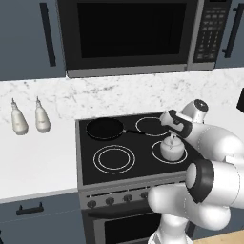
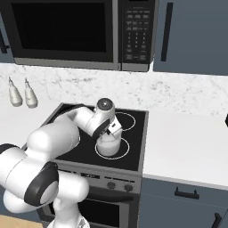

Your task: Pick the kettle from the counter and place it on a stove burner. Then turn the burner on.

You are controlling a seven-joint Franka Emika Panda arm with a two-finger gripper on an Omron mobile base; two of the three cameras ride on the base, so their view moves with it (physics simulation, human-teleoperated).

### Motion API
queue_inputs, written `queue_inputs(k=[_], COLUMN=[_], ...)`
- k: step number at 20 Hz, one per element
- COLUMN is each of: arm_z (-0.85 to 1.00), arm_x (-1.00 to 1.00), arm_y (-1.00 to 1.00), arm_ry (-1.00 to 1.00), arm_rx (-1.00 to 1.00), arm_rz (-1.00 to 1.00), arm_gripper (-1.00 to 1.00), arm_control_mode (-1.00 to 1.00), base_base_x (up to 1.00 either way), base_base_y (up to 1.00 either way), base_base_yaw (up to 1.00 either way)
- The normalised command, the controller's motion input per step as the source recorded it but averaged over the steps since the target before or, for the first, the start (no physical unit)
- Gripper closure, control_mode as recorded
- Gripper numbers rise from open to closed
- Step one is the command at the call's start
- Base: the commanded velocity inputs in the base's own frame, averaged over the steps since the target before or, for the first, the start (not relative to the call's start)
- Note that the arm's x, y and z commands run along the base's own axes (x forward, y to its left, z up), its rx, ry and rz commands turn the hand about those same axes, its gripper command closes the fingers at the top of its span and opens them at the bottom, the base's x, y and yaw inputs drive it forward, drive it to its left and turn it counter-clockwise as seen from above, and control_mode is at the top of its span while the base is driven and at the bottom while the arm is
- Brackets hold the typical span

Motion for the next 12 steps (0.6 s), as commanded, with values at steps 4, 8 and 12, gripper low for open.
queue_inputs(k=[4, 8, 12], arm_z=[0.00, 0.00, 0.02], arm_x=[0.00, 0.00, -0.02], arm_y=[0.00, 0.00, 0.00], arm_ry=[0.00, 0.00, -0.01], arm_rx=[0.00, 0.00, 0.00], arm_rz=[0.00, 0.00, 0.00], arm_gripper=[-1.00, -1.00, -1.00], arm_control_mode=[-1.00, -1.00, -1.00], base_base_x=[0.00, 0.00, 0.00], base_base_y=[0.00, 0.00, 0.00], base_base_yaw=[0.00, 0.00, 0.00])
